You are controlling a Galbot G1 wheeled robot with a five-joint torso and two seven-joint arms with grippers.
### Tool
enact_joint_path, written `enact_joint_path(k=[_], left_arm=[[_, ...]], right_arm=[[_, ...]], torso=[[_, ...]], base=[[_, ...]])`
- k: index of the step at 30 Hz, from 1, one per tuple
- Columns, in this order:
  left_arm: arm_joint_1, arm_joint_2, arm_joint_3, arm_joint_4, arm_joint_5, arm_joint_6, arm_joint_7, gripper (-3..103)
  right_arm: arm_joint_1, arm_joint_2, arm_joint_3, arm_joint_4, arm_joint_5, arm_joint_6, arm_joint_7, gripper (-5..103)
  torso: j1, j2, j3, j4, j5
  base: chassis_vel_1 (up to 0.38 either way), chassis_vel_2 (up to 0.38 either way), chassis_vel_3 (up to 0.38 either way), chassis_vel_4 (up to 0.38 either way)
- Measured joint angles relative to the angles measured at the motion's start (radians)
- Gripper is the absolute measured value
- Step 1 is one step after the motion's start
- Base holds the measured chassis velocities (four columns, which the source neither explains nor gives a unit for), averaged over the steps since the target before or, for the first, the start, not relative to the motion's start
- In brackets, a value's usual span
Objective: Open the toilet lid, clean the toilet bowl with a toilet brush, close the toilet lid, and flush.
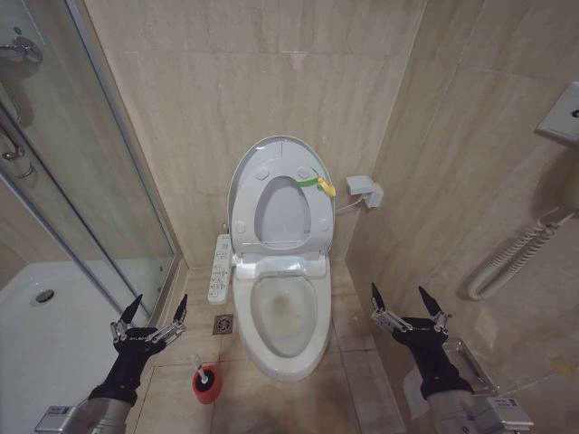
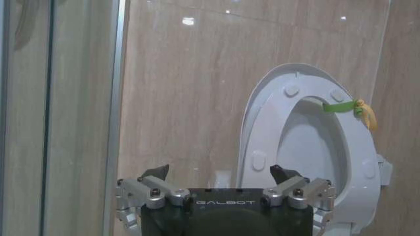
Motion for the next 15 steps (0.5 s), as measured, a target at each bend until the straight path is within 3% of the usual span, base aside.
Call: enact_joint_path(k=[15], left_arm=[[0.0,0.0,0.0,0.0,0.0,0.0,0.0,100]], right_arm=[[0.0,0.0,0.0,0.0,0.0,0.0,0.0,100]], torso=[[0.0,-0.001,0.0,0.0,0.0]], base=[[0.0,0.0,0.0,0.0]])
